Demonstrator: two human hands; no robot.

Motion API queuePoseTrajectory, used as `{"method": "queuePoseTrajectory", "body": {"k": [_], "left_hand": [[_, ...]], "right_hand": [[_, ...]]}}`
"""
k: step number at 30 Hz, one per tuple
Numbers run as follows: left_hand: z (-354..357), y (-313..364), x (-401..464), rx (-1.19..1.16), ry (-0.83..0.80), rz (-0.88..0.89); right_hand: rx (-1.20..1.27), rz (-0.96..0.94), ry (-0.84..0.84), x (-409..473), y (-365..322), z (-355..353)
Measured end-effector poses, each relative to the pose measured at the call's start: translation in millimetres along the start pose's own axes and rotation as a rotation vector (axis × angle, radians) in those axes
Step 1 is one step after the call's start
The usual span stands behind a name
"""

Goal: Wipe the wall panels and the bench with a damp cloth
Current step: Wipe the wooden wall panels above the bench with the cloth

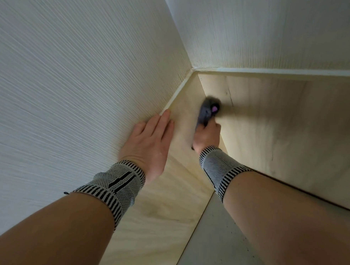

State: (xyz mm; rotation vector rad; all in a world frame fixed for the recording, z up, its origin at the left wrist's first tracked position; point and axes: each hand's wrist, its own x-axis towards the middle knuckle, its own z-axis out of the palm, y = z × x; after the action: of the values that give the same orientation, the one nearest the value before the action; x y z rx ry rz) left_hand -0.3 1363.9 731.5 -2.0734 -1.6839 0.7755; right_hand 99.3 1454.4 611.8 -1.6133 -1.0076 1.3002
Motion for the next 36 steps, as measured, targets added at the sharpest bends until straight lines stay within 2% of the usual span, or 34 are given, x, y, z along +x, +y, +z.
{"method": "queuePoseTrajectory", "body": {"k": [2,3,4,8,10,12,15,16,17,20,22,24,27,28,29,33,35,36], "left_hand": [[0.1,0.6,-0.3,0.000,-0.001,0.001],[0.2,0.7,-0.7,0.004,0.001,0.003],[0.4,0.4,-0.7,0.008,0.005,0.002],[0.1,-0.2,0.0,0.003,-0.002,-0.002],[-0.6,0.2,0.0,-0.002,-0.010,-0.002],[0.6,0.1,0.7,0.007,-0.004,-0.002],[0.7,-0.6,-0.4,0.003,-0.002,0.008],[0.3,-0.5,-0.5,0.002,0.000,0.010],[0.3,-0.5,-0.5,0.003,0.002,0.010],[1.2,-0.8,0.1,0.013,0.006,0.011],[0.5,-0.6,0.0,0.008,0.010,0.012],[0.6,-0.6,-0.1,-0.003,0.009,0.009],[0.6,-0.1,0.2,-0.002,-0.009,0.011],[0.5,-0.2,0.7,-0.003,-0.012,0.014],[0.7,-0.2,1.0,-0.006,-0.009,0.014],[-1.3,-1.4,1.0,-0.025,0.004,0.019],[-3.3,-0.4,0.3,-0.025,-0.006,0.012],[-2.5,-0.4,0.1,-0.020,-0.012,0.010]], "right_hand": [[-0.036,0.277,-0.151,3.9,11.5,-6.1],[-0.027,0.311,-0.162,4.2,10.3,-7.7],[-0.003,0.267,-0.121,4.1,5.0,-7.2],[0.144,-0.136,0.065,-4.1,-22.3,0.3],[0.116,-0.190,0.095,-6.4,-16.8,4.4],[0.048,-0.047,0.057,1.6,0.9,3.3],[-0.071,0.330,-0.142,14.4,14.3,-7.4],[-0.085,0.358,-0.161,16.2,14.1,-9.0],[-0.067,0.316,-0.133,15.9,11.3,-8.3],[0.045,-0.047,0.038,2.5,-4.5,-0.4],[0.132,-0.153,0.081,-7.4,-10.6,6.4],[0.130,-0.045,0.087,-8.6,2.6,12.6],[0.145,0.381,-0.026,-23.8,30.7,17.7],[0.144,0.404,-0.052,-34.2,34.6,19.8],[0.151,0.346,-0.042,-45.3,32.9,23.3],[0.308,-0.179,-0.018,-95.9,10.2,34.0],[0.206,-0.285,-0.022,-101.2,16.0,34.7],[0.127,-0.251,-0.027,-95.7,23.6,33.3]]}}
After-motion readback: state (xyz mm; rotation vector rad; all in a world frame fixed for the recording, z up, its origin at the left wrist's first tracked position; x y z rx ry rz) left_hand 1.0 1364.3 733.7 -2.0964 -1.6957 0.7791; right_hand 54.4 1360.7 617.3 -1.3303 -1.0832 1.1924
